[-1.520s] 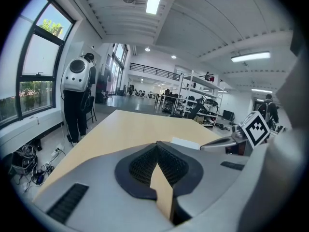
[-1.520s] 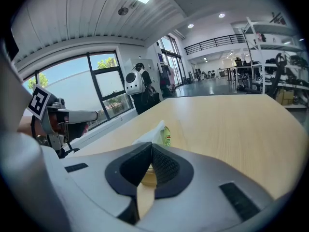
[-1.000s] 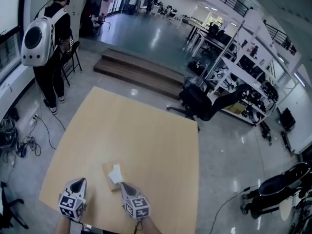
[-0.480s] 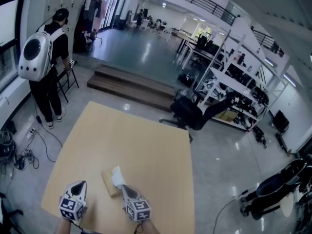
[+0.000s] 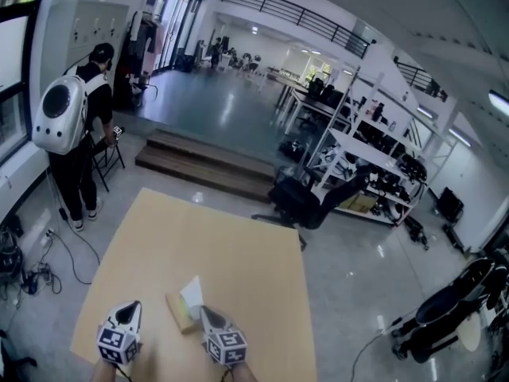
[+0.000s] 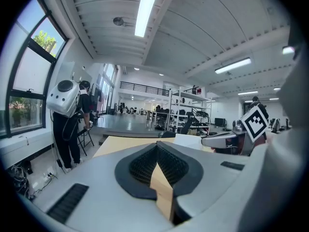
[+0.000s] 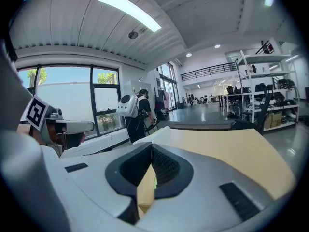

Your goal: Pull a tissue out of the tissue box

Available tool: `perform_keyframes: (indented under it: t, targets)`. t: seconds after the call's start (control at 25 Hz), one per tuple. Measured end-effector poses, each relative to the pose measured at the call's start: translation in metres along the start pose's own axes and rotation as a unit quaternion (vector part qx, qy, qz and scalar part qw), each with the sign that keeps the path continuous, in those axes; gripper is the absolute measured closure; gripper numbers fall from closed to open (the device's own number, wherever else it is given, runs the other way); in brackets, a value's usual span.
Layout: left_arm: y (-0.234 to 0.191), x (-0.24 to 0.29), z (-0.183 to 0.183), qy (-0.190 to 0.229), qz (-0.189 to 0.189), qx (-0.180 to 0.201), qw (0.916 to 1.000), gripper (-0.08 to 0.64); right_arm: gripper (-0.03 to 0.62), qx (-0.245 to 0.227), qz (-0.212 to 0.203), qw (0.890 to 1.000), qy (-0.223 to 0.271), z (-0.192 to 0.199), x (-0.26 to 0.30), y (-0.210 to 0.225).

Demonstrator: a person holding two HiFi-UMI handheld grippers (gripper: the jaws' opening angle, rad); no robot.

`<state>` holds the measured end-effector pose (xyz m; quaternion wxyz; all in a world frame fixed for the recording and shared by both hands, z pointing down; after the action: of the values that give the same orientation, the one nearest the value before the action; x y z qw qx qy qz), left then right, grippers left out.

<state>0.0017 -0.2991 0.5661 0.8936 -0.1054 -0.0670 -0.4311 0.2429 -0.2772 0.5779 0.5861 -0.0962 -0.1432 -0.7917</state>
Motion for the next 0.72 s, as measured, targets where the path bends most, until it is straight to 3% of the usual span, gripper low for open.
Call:
perform_keyframes:
  t: [0.72]
  targets:
    - [-0.002,-0.021,-0.007,0.015,0.023,0.014,0.9995,0.552,0.588,0.003,0.037,0.999,0.020,-0.006,-0.033,-0.022]
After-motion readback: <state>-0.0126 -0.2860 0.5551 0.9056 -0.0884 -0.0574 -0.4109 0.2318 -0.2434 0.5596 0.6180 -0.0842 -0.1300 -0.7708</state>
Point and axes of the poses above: the fingertips, and each gripper's own axes: x forward along the fingers, y to its right, z out of its underside, the point moved 6 cm from there along -x, backward along the fingers, and after that the axes turned 2 degrees about z, right-handed, at the moved point
